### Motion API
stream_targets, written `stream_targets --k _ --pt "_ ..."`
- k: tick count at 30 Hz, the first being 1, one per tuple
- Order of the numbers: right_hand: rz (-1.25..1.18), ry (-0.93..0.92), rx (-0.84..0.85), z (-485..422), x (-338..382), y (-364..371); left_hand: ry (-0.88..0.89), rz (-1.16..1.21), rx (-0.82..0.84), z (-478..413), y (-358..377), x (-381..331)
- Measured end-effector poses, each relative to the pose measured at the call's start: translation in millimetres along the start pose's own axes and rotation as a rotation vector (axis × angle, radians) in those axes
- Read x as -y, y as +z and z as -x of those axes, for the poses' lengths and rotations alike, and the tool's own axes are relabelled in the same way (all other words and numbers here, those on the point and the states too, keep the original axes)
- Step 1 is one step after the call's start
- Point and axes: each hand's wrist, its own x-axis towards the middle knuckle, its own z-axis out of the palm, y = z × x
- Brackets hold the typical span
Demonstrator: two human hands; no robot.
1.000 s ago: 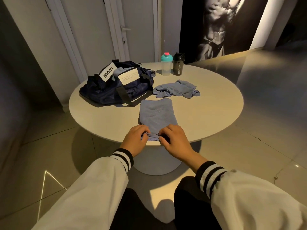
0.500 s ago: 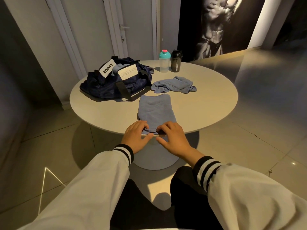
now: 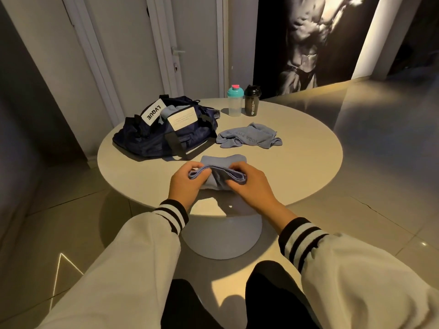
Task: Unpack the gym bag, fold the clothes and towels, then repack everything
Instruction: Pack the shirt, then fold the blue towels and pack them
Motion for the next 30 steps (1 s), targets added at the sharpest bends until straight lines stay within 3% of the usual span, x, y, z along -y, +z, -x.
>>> stream_targets --k 2,5,12,16,20,24,27,30 --pt "-0.149 0.140 0.072 -13.5 -8.1 -2.2 -0.059 0.086 -0.046 -17.7 3.1 -2.2" --pt "-0.060 0.227 0.143 -32.0 -28.6 6.7 -0.094 0.136 -0.040 -44.2 7.6 3.5" --pt "-0.081 0.322 -0.044 -54.5 -51.4 30.6 -0.290 0.278 0.215 -59.6 28.4 41.5" --pt "-0.077 0.326 -0.092 -56.8 -56.6 42.7 -0.239 0.091 0.120 -67.7 39.0 49.7" --pt "-0.170 0.412 -0.117 -57.2 -55.5 41.6 -0.309 -0.017 -0.009 -78.7 48.0 53.5" --pt "-0.028 0.359 -0.166 -54.4 -59.6 46.3 -0.298 -0.038 -0.042 -78.6 49.7 55.8" --pt "0.090 0.320 -0.209 -52.5 -57.1 46.0 -0.212 0.003 0.012 -66.6 51.2 55.2" --pt "0.232 0.344 -0.171 -52.0 -60.5 45.4 -0.139 -0.122 0.132 -61.2 53.9 57.3"
